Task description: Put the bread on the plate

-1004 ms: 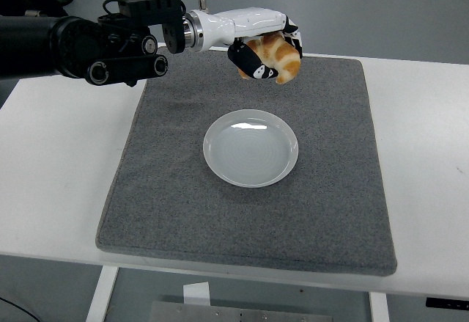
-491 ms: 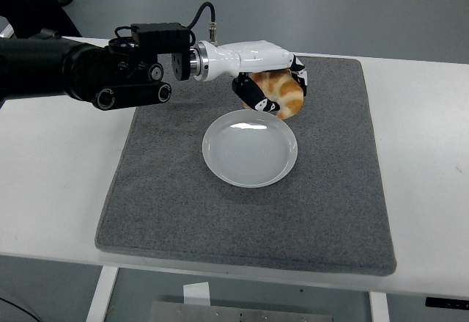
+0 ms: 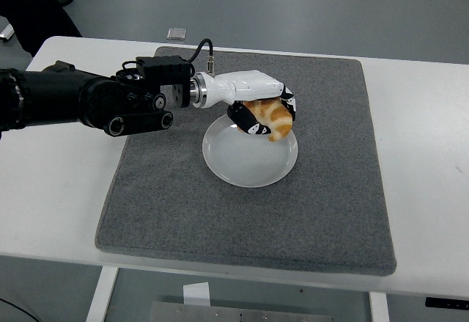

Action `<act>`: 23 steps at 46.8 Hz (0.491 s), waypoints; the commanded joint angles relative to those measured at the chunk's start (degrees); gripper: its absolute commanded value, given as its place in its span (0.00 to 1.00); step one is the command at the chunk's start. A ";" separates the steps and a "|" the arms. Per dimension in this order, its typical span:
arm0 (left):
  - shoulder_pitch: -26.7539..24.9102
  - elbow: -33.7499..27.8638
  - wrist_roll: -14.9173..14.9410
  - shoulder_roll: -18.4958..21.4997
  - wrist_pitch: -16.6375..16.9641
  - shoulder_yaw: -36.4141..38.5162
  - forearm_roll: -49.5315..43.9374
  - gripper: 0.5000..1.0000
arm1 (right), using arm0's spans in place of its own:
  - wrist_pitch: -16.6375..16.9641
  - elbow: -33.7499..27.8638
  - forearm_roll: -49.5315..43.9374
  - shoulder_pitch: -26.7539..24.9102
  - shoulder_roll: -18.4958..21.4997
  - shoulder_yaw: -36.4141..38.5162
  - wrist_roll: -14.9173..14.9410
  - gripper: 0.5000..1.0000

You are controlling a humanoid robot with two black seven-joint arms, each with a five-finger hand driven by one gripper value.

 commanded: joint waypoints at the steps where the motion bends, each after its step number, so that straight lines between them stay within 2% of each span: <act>1: 1.23 0.94 -0.01 -0.29 0.06 0.55 1.56 0.00 | 0.00 -0.02 0.00 -0.01 0.00 0.00 -0.03 0.90; 23: 4.74 3.66 0.08 -1.44 0.33 0.99 2.00 0.00 | 0.00 0.07 0.00 -0.01 0.00 0.00 -0.03 0.90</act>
